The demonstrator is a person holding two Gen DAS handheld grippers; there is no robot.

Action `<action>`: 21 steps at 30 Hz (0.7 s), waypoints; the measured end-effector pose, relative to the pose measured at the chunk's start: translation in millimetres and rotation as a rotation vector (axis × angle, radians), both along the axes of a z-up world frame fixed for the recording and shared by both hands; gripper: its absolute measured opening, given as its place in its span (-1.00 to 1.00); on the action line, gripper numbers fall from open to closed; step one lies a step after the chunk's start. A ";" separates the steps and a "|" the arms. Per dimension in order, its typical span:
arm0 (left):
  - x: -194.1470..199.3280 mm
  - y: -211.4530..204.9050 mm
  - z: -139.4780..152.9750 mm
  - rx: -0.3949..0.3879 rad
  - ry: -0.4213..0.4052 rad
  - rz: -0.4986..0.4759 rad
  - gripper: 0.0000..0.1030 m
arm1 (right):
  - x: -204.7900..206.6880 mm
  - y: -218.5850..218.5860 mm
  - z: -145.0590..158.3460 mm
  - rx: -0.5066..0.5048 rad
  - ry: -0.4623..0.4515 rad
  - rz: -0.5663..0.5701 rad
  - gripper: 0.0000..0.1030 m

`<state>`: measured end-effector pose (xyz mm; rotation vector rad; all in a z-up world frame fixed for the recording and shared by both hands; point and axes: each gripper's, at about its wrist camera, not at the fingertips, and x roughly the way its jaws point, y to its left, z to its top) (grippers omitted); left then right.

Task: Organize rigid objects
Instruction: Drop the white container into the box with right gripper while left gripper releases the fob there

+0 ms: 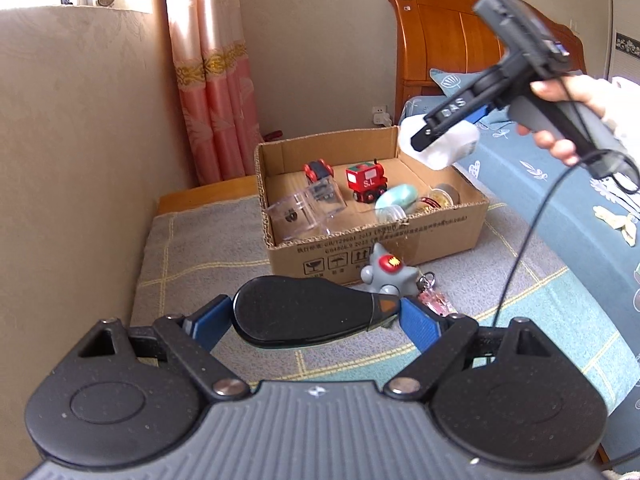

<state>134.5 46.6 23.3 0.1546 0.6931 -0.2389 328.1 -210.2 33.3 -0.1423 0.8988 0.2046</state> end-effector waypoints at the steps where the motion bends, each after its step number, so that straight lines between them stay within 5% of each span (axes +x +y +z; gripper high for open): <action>1: 0.4 0.5 1.1 0.001 -0.003 0.001 0.73 | 8.4 -0.1 -1.6 0.005 0.010 -0.004 0.69; 11: 9.4 1.5 1.9 0.008 -0.008 0.007 0.73 | 63.3 1.4 -19.2 0.036 0.036 -0.074 0.72; 16: 14.4 0.7 -0.3 0.014 0.003 0.004 0.73 | 58.2 1.0 -19.2 0.051 0.026 -0.070 0.96; 21: 19.4 -1.5 1.8 0.013 0.003 -0.005 0.73 | 48.2 1.7 -17.2 0.033 0.025 -0.062 1.00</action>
